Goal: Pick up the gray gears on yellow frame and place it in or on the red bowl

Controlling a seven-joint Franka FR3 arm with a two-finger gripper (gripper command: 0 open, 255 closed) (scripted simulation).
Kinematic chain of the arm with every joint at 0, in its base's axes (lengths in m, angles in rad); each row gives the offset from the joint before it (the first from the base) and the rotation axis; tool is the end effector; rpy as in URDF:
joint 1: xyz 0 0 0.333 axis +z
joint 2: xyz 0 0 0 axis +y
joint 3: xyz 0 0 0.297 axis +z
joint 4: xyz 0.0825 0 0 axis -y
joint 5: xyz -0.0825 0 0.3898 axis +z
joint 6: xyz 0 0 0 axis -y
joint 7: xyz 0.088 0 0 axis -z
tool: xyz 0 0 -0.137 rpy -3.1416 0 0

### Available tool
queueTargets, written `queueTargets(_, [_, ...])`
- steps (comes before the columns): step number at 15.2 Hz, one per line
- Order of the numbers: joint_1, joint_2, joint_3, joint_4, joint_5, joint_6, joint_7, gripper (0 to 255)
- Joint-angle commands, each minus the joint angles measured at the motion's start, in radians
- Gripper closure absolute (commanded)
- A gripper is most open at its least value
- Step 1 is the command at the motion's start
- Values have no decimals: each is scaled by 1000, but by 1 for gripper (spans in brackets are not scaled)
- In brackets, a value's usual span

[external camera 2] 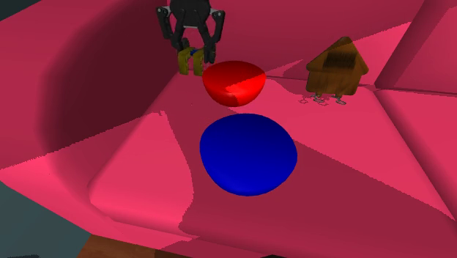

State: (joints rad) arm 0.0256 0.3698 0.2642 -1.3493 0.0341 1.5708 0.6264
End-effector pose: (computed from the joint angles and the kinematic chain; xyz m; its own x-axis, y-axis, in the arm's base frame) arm 0.6254 0.1670 0.4632 0.9241 -0.3345 -0.1848 -0.3445 -0.9385 -0.0242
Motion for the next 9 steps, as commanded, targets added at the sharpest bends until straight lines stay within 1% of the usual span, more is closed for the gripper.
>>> queueTargets(1, [-21, 42, -15, 72, -10, -34, -38, 255])
queueTargets(4, [-46, 119, -33, 199, -26, -90, -85, 255])
queueTargets(6, [-59, 183, -45, 307, -37, -138, -115, 255])
queueTargets(8, [-69, 265, -57, 449, -50, -200, -145, 255])
queueTargets(9, [-71, 342, -65, 584, -60, -259, -165, 255])
